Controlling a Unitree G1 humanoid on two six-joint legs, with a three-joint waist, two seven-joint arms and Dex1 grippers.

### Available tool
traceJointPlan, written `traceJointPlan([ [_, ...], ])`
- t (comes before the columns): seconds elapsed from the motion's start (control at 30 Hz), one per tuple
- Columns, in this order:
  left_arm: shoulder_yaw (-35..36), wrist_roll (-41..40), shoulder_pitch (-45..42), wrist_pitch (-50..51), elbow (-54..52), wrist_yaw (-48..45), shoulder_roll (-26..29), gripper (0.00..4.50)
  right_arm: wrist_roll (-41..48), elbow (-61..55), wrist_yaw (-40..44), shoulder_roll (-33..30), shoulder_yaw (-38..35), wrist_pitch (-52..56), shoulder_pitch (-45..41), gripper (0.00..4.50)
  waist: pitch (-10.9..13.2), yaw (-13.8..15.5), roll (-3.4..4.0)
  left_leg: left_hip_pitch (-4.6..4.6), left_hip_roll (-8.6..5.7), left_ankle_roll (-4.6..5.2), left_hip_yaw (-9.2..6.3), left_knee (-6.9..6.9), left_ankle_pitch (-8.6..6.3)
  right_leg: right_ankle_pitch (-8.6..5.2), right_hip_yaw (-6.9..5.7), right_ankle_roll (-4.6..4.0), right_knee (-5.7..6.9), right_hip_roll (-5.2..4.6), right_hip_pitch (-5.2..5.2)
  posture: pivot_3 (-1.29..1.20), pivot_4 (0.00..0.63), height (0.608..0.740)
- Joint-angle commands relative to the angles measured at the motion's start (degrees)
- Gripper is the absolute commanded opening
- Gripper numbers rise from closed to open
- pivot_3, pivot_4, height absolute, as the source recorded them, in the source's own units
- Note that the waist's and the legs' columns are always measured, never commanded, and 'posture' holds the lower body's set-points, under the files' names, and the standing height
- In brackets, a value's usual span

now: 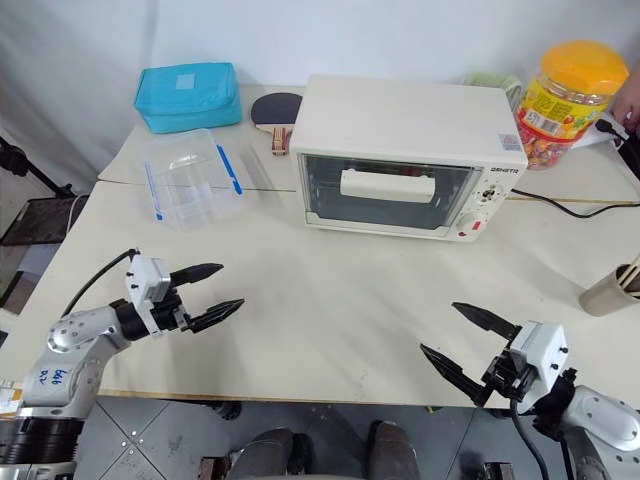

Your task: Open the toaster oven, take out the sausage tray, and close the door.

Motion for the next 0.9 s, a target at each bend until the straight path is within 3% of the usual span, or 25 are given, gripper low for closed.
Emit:
traceJointPlan([
  [0.03, 0.3, -0.4, -0.6, -0.8, -2.5, 0.1, 0.0, 4.48, 3.5, -2.7, -0.9, -1.3, 0.4, 3.8, -3.2, 4.5, 0.0, 0.0, 0.0, 0.0, 0.0, 0.0, 0.0, 0.0, 0.0, 0.0, 0.0, 0.0, 0.0, 0.0, 0.0, 0.0, 0.15, 0.74],
  [0.27, 3.0, -10.7, -2.2, 7.9, -4.4, -3.2, 0.0, 4.48, 11.7, 3.1, -6.3, -2.5, 0.8, 16.0, -21.6, 4.5, 0.0, -0.1, 0.0, 0.02, 0.04, -0.05, -0.01, 0.03, 0.04, -0.01, 0.0, -0.02, 0.12, 0.0, -0.04, 0.0, 0.15, 0.74],
  [0.47, 4.9, -16.1, -2.6, 11.5, -8.6, -3.0, 0.0, 4.48, 10.3, 13.3, -4.8, -2.4, 3.6, 18.9, -36.4, 4.5, 0.0, -0.2, -0.01, -0.08, -0.04, 0.03, -0.1, 0.08, 0.01, -0.01, -0.09, -0.02, 0.09, -0.03, -0.02, 0.0, 0.15, 0.74],
  [0.9, 5.4, -20.1, -2.4, 16.1, -14.3, 0.2, 0.0, 4.48, 5.8, 22.1, 0.2, -1.1, 6.5, 16.6, -46.3, 4.5, 0.0, -0.2, -0.01, -0.1, -0.03, 0.02, -0.06, 0.1, 0.03, -0.01, -0.16, -0.02, 0.09, 0.0, -0.03, 0.0, 0.15, 0.74],
])
